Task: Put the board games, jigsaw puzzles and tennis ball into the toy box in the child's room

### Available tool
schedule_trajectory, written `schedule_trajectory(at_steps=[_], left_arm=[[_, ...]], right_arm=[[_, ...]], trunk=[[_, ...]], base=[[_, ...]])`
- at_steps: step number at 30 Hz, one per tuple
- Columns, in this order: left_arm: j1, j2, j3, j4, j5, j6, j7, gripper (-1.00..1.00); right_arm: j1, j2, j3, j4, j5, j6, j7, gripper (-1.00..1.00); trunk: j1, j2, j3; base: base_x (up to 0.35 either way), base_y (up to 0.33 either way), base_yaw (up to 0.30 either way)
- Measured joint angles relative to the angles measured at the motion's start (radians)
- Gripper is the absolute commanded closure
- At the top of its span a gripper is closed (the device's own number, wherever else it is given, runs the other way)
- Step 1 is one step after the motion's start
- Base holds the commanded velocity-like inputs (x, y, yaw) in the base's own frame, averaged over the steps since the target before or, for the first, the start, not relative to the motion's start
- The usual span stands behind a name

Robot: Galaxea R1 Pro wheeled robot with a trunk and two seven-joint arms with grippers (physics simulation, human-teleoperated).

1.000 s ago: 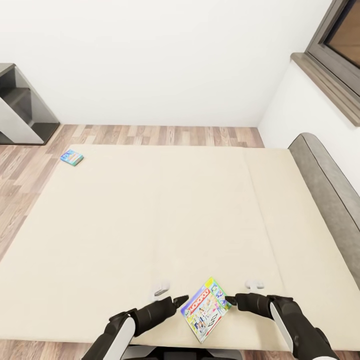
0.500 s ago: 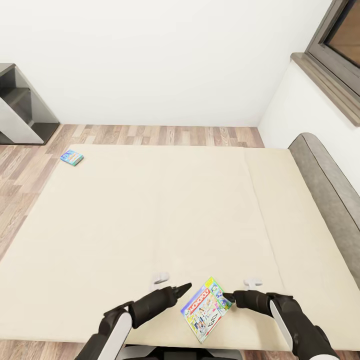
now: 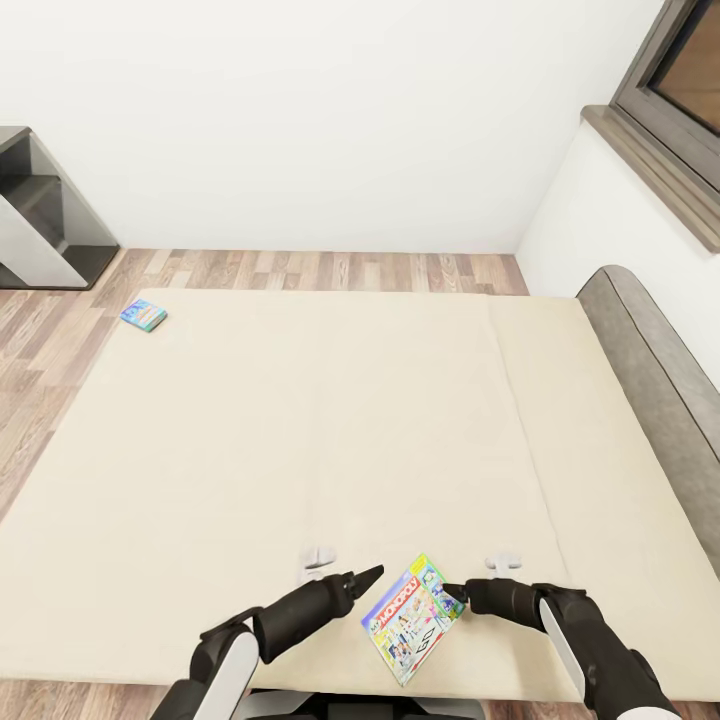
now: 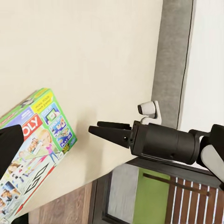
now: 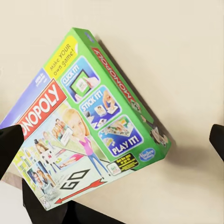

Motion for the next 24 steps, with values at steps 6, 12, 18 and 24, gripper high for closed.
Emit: schedule_trajectory(at_steps=[6, 12, 18, 24], left_arm=[[0.005, 0.0, 0.003, -0.008, 0.0, 0.002, -0.001, -1.0], [0.007, 0.0, 0.005, -0.011, 0.0, 0.003, -0.001, -1.0], [0.008, 0.0, 0.006, -0.012, 0.0, 0.003, -0.001, -1.0], [0.008, -0.001, 0.007, -0.013, -0.001, 0.004, -0.001, -1.0]], right_arm=[[0.0, 0.0, 0.0, 0.0, 0.0, 0.0, 0.003, -1.0], [-0.001, 0.0, -0.001, 0.0, 0.0, 0.0, 0.004, -1.0], [-0.002, -0.001, -0.001, -0.001, 0.0, 0.0, 0.005, -1.0], [-0.005, -0.001, -0.002, -0.001, -0.001, 0.001, 0.005, -1.0]], trunk=[[0.0, 0.0, 0.0], [0.0, 0.0, -0.003], [0.0, 0.0, -0.009], [0.0, 0.0, -0.017]], base=[[0.0, 0.0, 0.0], [0.0, 0.0, 0.0], [0.0, 0.0, 0.0], [0.0, 0.0, 0.0]])
